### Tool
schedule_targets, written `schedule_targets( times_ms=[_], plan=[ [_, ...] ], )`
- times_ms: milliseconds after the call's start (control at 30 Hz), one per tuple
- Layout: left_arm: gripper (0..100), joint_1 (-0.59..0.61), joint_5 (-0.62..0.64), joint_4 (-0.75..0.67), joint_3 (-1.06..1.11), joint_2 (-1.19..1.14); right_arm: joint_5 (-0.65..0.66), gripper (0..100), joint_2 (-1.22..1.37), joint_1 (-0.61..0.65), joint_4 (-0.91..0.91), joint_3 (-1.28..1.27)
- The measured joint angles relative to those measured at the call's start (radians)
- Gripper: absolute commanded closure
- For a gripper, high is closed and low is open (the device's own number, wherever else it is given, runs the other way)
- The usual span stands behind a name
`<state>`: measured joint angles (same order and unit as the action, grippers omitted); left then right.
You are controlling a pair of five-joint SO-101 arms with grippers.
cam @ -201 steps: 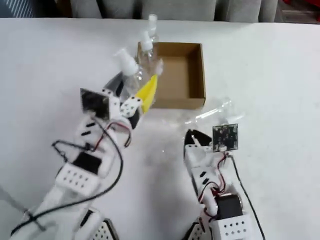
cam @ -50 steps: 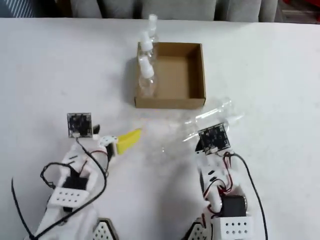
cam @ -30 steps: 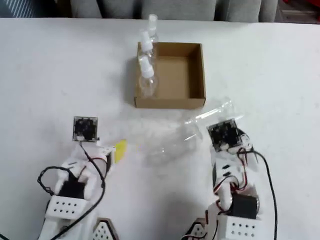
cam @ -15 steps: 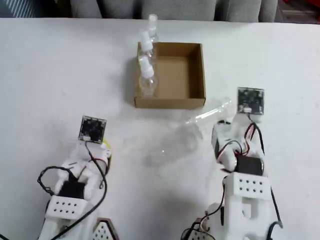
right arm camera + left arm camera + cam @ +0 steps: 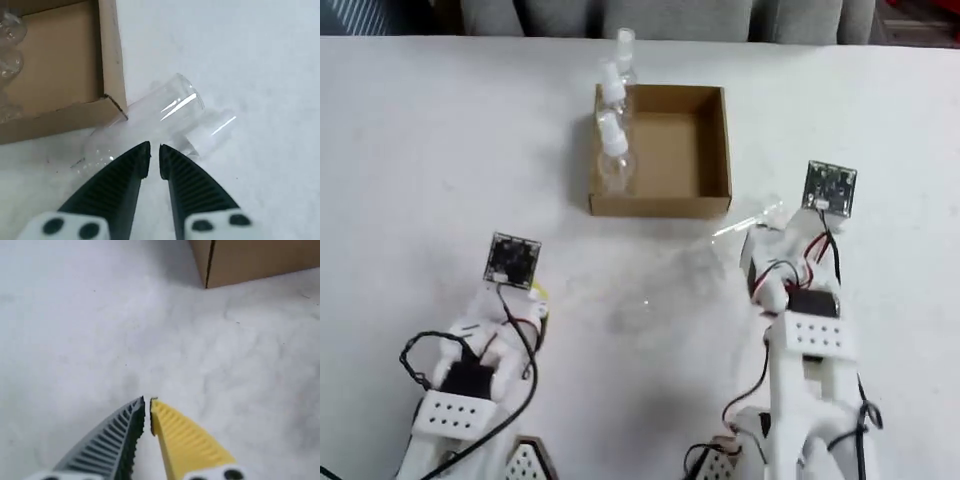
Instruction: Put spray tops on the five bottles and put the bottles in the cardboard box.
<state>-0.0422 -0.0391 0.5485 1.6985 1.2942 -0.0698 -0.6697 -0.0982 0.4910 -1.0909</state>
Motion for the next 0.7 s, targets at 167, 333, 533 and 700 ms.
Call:
schedule_targets(
  times_ms=[167,333,533,700],
  plan=[
    [98,-0.009,0.0,0.0,0.0,0.0,0.0,97.9,0.193,-0.035,0.026,0.104],
    [98,-0.012,0.0,0.0,0.0,0.0,0.0,90.3,0.27,-0.054,0.183,0.183],
    [98,-0.012,0.0,0.0,0.0,0.0,0.0,89.8,0.284,-0.055,0.229,0.189],
    [98,-0.012,-0.003,0.0,0.0,0.002,0.0,89.6,0.285,-0.052,0.261,0.189]
  ],
)
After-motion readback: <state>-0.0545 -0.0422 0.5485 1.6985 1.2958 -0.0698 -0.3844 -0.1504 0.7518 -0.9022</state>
